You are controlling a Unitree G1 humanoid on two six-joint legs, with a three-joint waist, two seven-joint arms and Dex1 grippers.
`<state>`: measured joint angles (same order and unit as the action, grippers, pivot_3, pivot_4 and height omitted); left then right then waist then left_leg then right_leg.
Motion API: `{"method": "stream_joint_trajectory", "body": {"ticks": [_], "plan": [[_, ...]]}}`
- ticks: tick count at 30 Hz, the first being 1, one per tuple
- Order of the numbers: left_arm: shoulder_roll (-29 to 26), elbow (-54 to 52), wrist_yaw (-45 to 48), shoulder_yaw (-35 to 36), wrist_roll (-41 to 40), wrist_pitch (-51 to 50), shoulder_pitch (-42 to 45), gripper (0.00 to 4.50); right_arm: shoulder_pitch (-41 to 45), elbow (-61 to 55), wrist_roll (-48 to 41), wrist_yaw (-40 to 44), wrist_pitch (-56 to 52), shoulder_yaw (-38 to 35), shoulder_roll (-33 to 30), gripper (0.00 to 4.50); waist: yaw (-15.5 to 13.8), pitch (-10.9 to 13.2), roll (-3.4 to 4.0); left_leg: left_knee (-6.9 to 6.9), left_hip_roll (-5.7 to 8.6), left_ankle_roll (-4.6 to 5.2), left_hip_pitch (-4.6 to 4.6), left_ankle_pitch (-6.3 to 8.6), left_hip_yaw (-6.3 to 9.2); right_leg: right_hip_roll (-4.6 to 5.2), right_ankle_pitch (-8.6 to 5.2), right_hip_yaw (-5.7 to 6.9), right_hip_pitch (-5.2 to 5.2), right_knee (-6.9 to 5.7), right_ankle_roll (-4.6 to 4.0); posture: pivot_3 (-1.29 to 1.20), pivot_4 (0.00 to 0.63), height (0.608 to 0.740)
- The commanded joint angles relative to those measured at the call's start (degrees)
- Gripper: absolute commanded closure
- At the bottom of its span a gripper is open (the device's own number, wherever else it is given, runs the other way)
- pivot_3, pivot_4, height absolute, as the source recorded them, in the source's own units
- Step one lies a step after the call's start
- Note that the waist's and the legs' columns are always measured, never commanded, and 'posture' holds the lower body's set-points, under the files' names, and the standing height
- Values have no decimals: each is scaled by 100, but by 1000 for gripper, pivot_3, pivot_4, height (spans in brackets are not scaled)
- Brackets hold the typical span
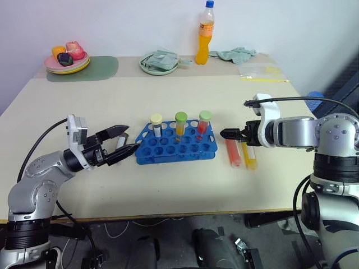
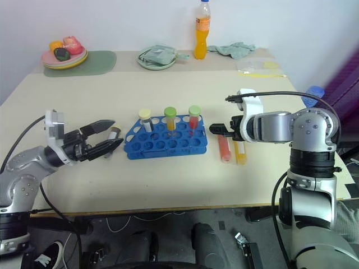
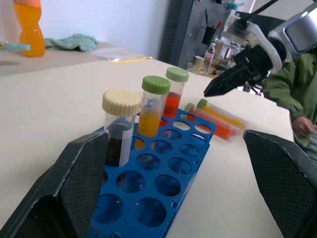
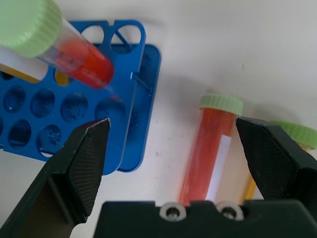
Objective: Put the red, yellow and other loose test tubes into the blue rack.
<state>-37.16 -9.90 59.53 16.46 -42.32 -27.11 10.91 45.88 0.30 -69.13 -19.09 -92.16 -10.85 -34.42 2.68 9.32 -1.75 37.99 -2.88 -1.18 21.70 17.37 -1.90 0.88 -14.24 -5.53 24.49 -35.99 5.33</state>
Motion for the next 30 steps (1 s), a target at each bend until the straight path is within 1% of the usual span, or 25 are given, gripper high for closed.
{"method": "stream_joint_trajectory", "body": {"ticks": [1,8,14,25,30], "plan": [[11,-368,-123,91,-171,-65,-100,37,-10,-85,-198,-198,-34,44,-41,0,2,0,0,0,0,0,0,0,0,0,0,0,0,0,0,0,150,740],[-17,-611,-212,114,-270,-126,-248,37,-135,11,-301,-366,-34,258,-133,0,3,0,0,0,0,0,2,0,2,-1,0,0,2,1,0,0,150,740],[-41,-743,-239,77,-336,-121,-323,37,-78,236,-378,-474,-34,470,-33,0,5,0,0,0,0,0,3,0,2,-2,-1,0,4,1,-1,0,150,740],[-60,-974,-283,114,-491,-171,-399,37,93,464,233,-279,-34,765,102,0,7,0,1,0,0,0,7,0,2,-2,-1,0,7,5,-1,0,150,740],[-242,-1146,-74,90,-540,-229,-627,37,105,490,547,-64,-34,846,189,0,16,1,1,-2,-1,1,10,1,3,-2,-1,1,10,7,-1,0,150,740]]}}
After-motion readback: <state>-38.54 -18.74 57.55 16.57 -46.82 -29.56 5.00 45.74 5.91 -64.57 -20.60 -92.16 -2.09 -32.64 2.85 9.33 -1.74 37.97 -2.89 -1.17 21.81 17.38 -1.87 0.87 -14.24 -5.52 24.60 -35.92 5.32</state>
